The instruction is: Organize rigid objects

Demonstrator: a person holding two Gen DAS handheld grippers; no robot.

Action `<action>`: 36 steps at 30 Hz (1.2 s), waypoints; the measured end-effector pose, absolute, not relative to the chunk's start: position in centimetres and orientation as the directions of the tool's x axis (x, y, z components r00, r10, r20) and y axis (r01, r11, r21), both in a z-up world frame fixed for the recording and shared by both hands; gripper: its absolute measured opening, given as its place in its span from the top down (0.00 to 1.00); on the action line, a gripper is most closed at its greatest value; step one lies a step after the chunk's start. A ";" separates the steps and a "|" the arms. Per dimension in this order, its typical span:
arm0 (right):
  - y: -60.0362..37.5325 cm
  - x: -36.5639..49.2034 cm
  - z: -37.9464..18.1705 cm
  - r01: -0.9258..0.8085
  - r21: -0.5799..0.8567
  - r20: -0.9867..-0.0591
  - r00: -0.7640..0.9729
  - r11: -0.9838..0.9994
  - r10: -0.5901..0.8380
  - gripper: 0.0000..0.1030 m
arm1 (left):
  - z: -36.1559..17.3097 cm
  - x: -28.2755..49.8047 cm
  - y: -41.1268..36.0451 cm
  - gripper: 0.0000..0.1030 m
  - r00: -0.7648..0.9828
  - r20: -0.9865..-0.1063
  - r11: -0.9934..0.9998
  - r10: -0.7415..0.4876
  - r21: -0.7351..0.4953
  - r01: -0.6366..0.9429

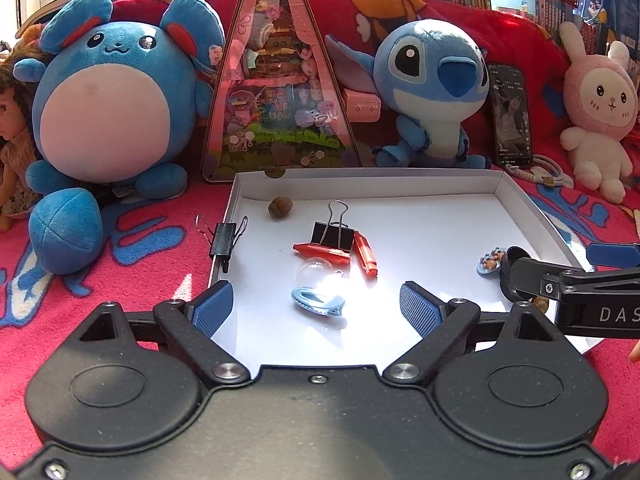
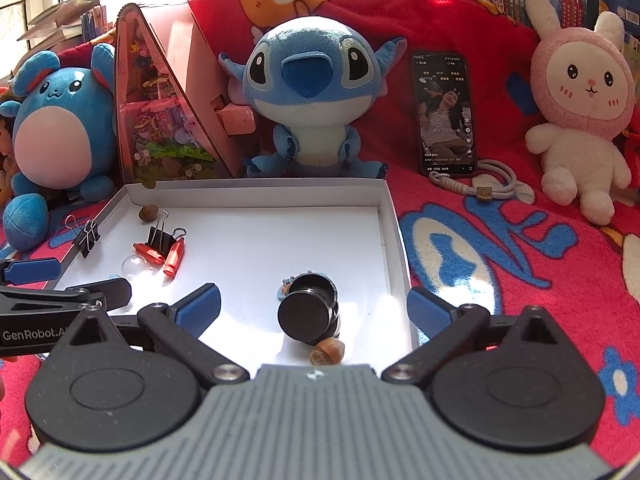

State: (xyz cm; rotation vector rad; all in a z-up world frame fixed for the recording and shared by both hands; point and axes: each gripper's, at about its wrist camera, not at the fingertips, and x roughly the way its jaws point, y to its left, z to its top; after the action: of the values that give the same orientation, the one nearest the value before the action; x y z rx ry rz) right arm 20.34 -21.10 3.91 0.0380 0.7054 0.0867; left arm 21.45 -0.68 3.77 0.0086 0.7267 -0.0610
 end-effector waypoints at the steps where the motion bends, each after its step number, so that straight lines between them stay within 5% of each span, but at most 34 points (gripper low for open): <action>1: -21.2 20.2 3.9 -0.066 0.068 -0.643 0.760 0.996 0.094 0.00 | 3.9 21.3 -0.6 0.13 0.747 -0.662 0.998 -0.054 -0.013 0.060; 36: -21.0 11.1 5.5 -0.107 0.050 -0.524 0.844 0.993 0.117 0.00 | 6.3 11.1 -0.5 0.10 0.820 -0.566 0.992 -0.087 0.029 0.126</action>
State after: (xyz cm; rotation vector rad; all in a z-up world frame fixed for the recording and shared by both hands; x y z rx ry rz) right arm 11.15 -21.03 5.51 0.0187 0.5543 0.1185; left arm 11.07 -0.46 6.27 0.0664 0.5988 -0.1136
